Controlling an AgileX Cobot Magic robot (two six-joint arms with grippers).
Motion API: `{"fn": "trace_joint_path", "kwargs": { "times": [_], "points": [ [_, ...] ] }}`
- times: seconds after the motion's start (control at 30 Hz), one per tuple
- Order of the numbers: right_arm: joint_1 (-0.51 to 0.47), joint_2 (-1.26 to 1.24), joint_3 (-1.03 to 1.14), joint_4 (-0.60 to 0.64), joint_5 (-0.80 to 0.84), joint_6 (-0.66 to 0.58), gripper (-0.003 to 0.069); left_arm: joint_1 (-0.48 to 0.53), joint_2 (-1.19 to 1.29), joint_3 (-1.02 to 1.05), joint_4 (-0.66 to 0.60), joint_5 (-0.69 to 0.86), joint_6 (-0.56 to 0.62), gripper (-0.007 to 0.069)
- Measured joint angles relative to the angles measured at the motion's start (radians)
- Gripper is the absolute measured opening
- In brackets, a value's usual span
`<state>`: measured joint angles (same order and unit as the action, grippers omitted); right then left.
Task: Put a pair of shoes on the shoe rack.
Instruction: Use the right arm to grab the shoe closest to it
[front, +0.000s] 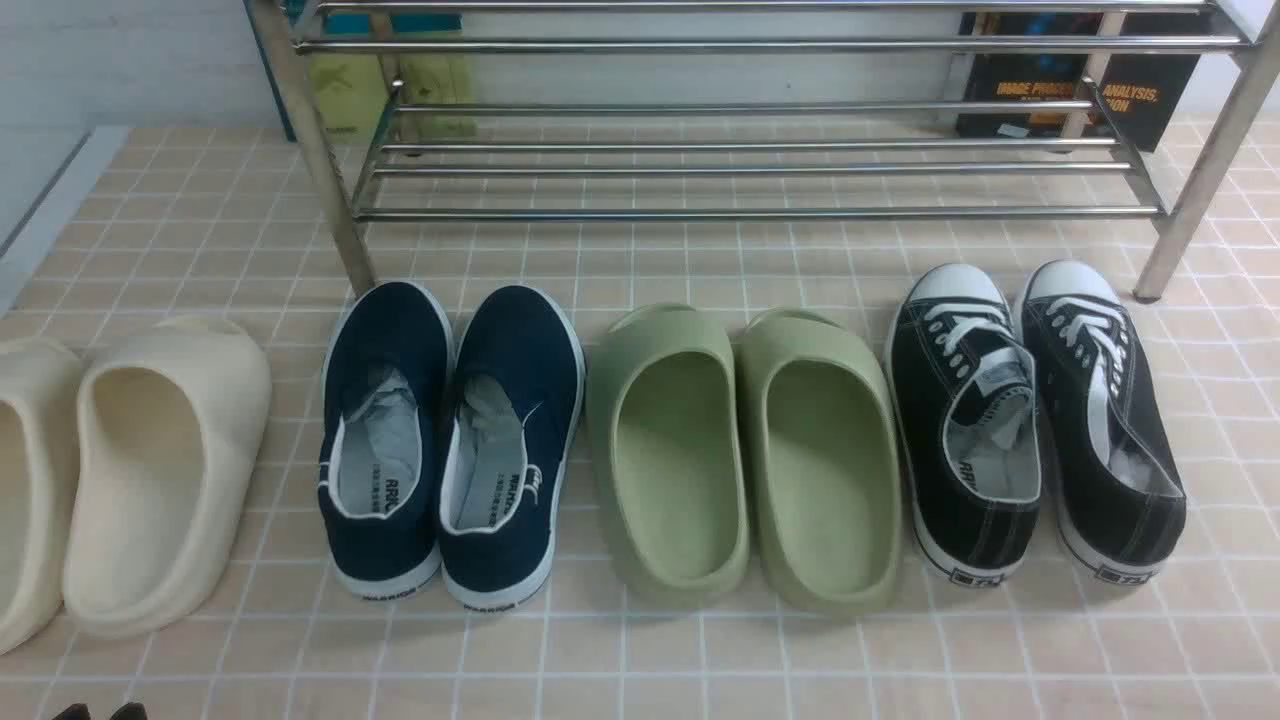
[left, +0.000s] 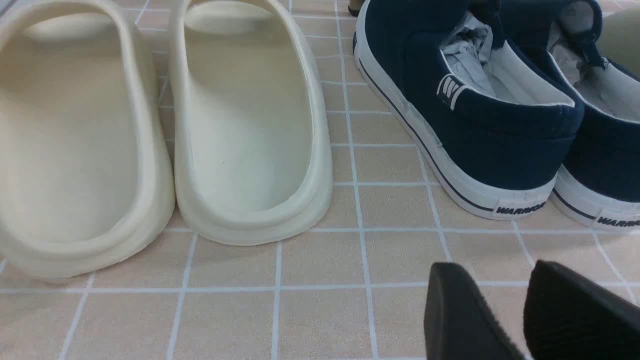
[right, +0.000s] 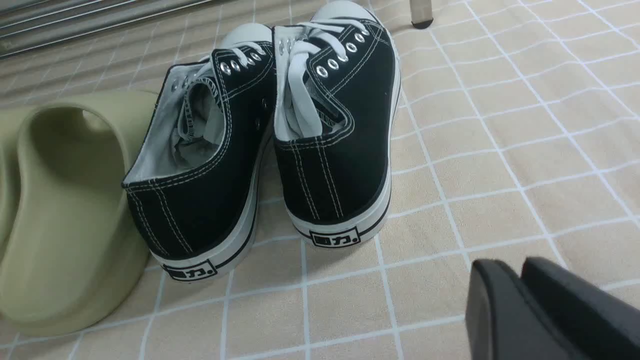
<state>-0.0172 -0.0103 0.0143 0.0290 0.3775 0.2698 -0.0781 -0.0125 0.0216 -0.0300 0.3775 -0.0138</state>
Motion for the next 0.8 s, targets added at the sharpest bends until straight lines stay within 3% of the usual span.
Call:
{"fn": "trace_joint_path", "kwargs": {
  "times": [0.8],
  "points": [
    [0.000, 0.000, 0.000, 0.000, 0.000, 0.000, 0.0102, 0.000, 0.000, 0.000, 0.000, 0.000, 0.000, 0.0239]
  ]
}}
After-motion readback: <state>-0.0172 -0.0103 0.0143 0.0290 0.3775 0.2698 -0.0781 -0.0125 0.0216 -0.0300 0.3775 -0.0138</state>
